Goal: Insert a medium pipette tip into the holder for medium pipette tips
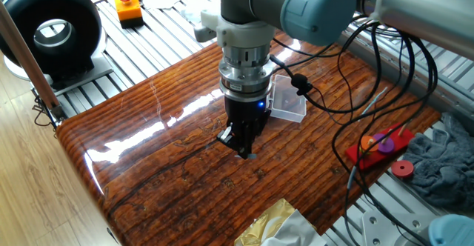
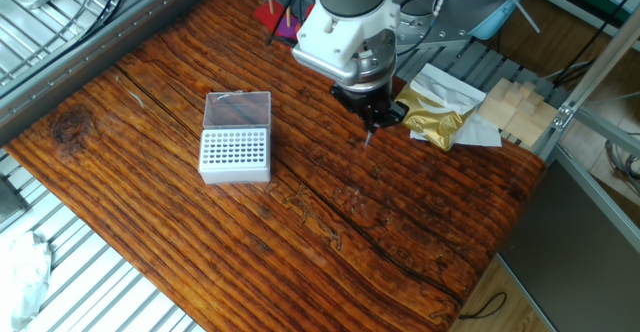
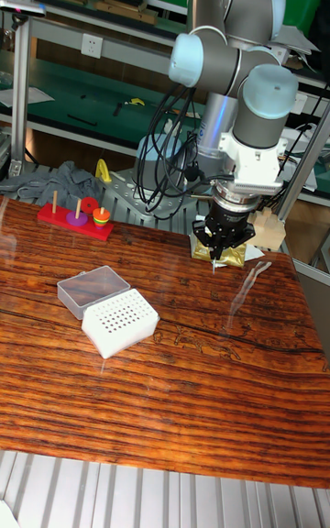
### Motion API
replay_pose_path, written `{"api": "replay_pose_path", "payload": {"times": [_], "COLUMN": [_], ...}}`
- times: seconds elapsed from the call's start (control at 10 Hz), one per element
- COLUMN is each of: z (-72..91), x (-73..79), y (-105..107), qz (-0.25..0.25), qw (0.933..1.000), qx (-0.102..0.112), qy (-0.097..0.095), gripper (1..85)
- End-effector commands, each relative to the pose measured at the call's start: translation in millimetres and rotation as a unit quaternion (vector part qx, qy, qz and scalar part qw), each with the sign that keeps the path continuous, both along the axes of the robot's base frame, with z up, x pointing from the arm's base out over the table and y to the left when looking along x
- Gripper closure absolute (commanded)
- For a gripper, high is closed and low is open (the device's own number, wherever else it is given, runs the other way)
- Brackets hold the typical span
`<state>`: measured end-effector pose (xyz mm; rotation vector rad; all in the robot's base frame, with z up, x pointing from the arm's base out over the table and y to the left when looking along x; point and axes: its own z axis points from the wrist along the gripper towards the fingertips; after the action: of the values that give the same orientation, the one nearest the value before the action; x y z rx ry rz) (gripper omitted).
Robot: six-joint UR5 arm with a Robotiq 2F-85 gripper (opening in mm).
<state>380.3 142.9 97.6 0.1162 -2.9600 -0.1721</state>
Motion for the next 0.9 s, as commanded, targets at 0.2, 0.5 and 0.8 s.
{"api": "replay_pose_path", "payload": {"times": [0.2,0.5,0.8], "z": [-6.3,-6.2,-5.9], "x": [4.8,1.8,0.7], "y": [-11,-10,-8], "qz": [0.011,0.011,0.006], "qw": [0.9999,0.9999,1.0000], "qx": [-0.012,-0.008,-0.004], "qy": [-0.002,0.003,0.006], "gripper": [84.7,84.7,84.7]}}
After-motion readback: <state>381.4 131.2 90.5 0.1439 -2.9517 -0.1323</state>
